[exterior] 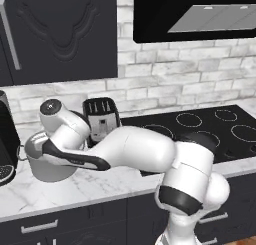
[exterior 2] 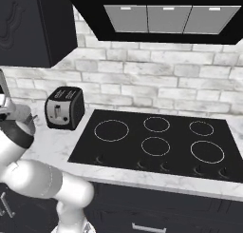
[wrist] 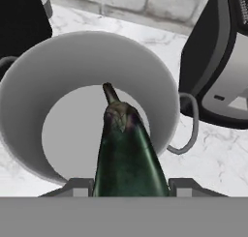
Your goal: Turn on the sink faucet. Then move the eggplant from the counter to the sink. Turn off the sink. Move the vegetable from the sink to the pot next to the stove. Finally move the pot to the front center burner.
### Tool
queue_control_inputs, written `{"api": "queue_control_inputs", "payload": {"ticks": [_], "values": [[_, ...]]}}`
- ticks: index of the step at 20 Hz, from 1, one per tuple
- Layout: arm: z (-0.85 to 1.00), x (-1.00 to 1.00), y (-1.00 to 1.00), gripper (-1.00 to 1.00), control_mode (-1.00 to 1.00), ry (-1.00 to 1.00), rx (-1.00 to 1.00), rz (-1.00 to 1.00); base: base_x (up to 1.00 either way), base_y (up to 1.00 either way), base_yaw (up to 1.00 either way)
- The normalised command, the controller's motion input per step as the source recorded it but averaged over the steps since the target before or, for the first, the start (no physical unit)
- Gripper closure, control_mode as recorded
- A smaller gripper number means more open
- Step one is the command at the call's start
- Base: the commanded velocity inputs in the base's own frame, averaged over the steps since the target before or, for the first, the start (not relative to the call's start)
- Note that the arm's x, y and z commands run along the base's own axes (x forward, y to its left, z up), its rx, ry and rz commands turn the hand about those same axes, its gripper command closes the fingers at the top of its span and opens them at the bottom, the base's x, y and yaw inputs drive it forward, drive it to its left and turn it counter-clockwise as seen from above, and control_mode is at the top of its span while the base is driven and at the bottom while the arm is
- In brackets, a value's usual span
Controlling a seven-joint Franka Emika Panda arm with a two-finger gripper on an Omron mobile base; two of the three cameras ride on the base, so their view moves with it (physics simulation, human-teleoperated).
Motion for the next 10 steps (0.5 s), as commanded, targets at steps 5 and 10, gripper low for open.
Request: {"api": "queue_control_inputs", "payload": {"ticks": [5,10], "values": [[-0.15,0.48,0.11,1.00,-1.00,0.02,0.00,0.00,0.00,0.00,0.00],[-0.26,0.32,0.05,1.00,-1.00,0.02,0.02,0.01,0.00,0.00,0.00]]}}
